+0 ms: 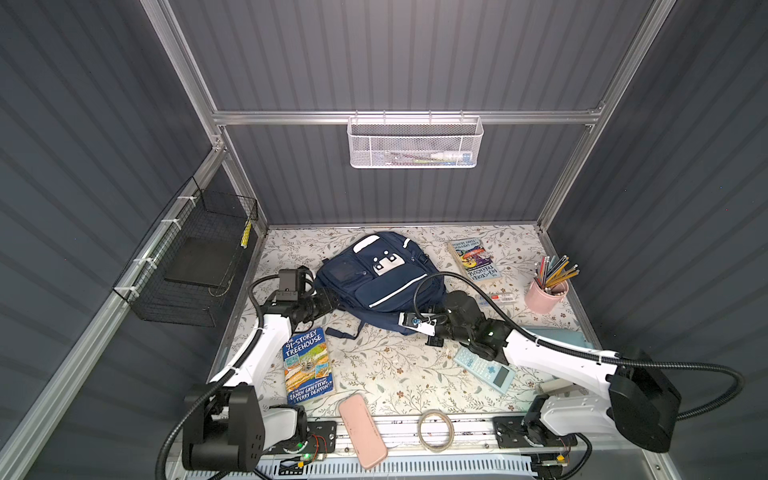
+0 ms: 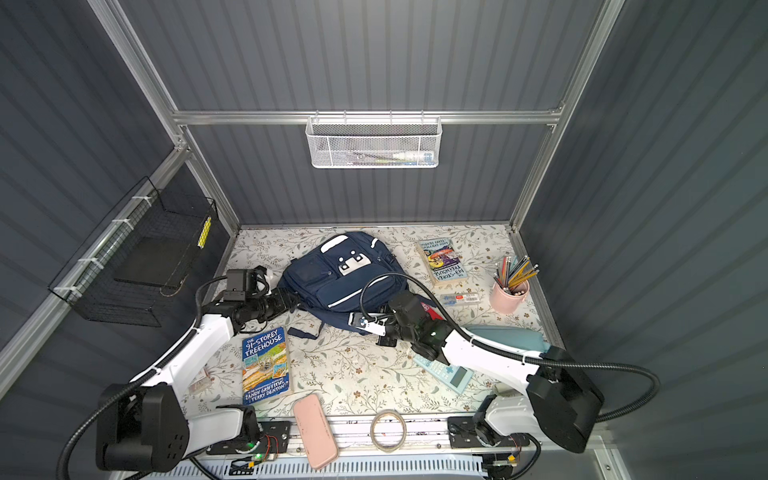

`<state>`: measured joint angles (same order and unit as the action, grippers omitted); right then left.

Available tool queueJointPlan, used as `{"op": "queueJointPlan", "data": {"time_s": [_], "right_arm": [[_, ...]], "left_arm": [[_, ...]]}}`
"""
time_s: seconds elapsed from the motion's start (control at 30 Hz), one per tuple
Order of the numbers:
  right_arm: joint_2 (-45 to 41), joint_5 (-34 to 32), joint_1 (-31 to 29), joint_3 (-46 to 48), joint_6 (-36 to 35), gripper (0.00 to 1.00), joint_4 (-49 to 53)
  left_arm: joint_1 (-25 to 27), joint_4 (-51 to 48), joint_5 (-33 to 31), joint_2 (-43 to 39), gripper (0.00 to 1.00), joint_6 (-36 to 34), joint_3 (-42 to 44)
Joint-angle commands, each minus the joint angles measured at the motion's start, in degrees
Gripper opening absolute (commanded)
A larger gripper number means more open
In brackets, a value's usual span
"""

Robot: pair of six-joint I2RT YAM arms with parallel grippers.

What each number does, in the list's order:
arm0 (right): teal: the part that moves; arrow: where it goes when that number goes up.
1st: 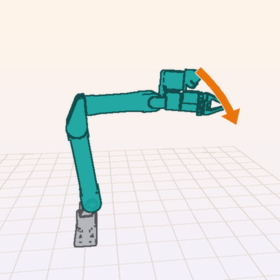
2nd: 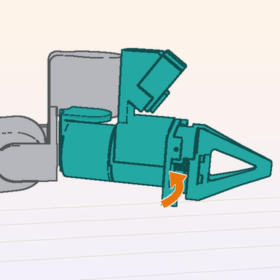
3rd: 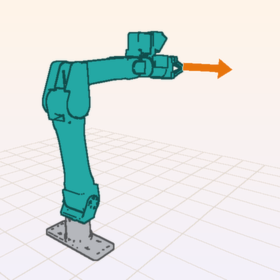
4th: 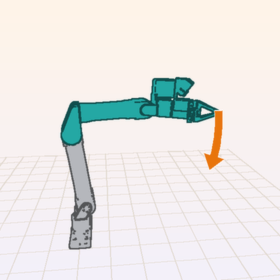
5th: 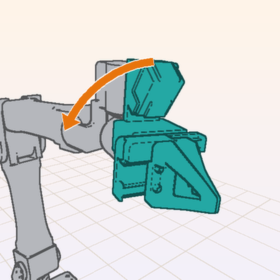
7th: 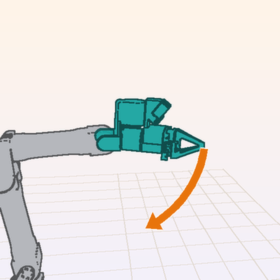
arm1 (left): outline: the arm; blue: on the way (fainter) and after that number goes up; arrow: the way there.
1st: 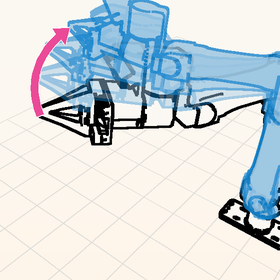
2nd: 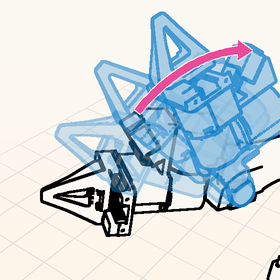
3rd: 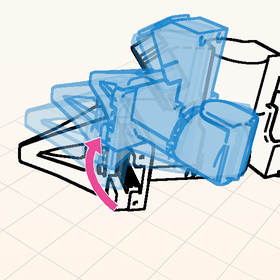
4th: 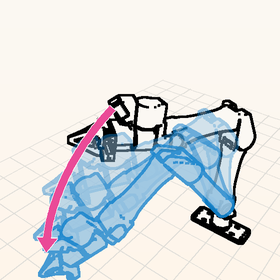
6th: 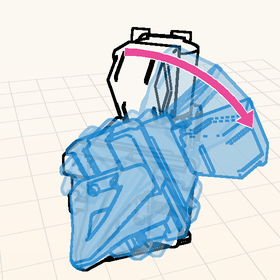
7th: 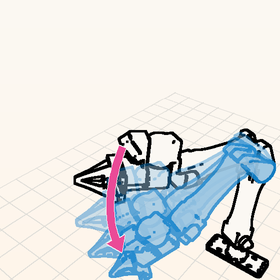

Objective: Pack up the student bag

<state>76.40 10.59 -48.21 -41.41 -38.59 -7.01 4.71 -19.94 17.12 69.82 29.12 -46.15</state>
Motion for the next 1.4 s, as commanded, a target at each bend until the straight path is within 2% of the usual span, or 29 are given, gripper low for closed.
{"op": "queueJointPlan", "data": {"time_s": [0.0,0.07,0.13,0.2,0.27,0.3,0.37,0.47,0.53,0.57,0.6,0.67,0.73,0.8,0.9,1.03,1.17,1.3,1.37], "right_arm": [[1.9,-0.6,-0.9,-0.3,2.1,0.02,-2.1],[2.2,-0.1,-1.6,-0.6,2.8,0.09,-2.5],[2.6,-1.3,-2.9,-1.2,3.4,0.28,-3.0],[2.1,-4.2,-3.8,-1.2,5.6,0.45,-4.6],[0.7,-5.8,-4.1,-1.2,8.5,0.51,-4.9],[-0.8,-6.5,-4.1,-0.9,10.9,0.54,-5.1],[-3.5,-9.2,-4.2,0.1,15.7,0.60,-6.6],[-9.0,-18.3,-3.9,1.3,26.8,0.77,-5.9],[-11.9,-25.3,-3.3,1.4,34.8,0.93,-1.4],[-14.4,-29.5,-2.9,1.3,39.4,0.98,0.8],[-15.7,-33.2,-2.0,1.1,44.9,0.99,4.2],[-18.3,-33.7,1.0,1.4,52.0,0.99,9.6],[-21.3,-30.7,4.7,3.2,57.1,0.99,12.2],[-24.6,-27.7,8.2,6.1,61.4,0.99,12.5],[-29.4,-23.5,10.8,10.2,63.2,0.99,10.9],[-33.2,-23.1,11.7,12.5,63.7,0.99,11.9],[-34.3,-23.0,11.9,13.4,63.5,0.99,14.1],[-35.7,-23.5,12.0,15.7,64.2,0.99,14.0],[-36.5,-23.5,12.1,16.9,64.8,0.99,13.4]], "left_arm": [[-0.1,-1.1,1.3,-3.9,0.68,0.9,-0.9],[-0.1,-2.2,1.3,-5.4,0.76,0.9,-0.6],[0.2,-2.0,6.0,-5.8,0.81,0.6,-0.7],[2.1,-1.6,6.6,-5.6,0.87,-0.4,-1.9],[7.0,-1.9,3.3,-5.7,0.96,-2.9,-3.9],[10.4,-2.1,-1.8,-5.9,1.00,-4.1,-4.8],[15.3,-1.4,-5.4,-4.8,1.00,-6.0,-6.1],[20.1,-1.4,-7.7,-0.2,1.00,-8.1,-8.0],[24.5,-1.9,-11.1,3.7,0.98,-10.5,-10.1],[26.9,-2.3,-13.4,5.3,0.96,-11.6,-11.1],[29.4,-2.6,-15.6,7.4,0.95,-12.7,-12.2],[32.6,-2.7,-17.2,11.3,0.87,-13.5,-13.9],[35.4,-1.9,-18.4,15.1,0.83,-14.8,-15.5],[37.6,-2.4,-22.7,19.1,0.75,-16.4,-17.2],[40.0,-4.2,-28.1,25.0,0.74,-19.0,-20.8],[42.3,-4.6,-33.0,29.8,0.77,-18.9,-23.5],[43.2,-4.2,-35.3,32.6,0.83,-19.9,-25.4],[44.0,-3.9,-32.6,34.0,0.98,-20.2,-27.0],[45.2,-3.6,-34.1,34.1,1.00,-20.4,-27.1]]}}
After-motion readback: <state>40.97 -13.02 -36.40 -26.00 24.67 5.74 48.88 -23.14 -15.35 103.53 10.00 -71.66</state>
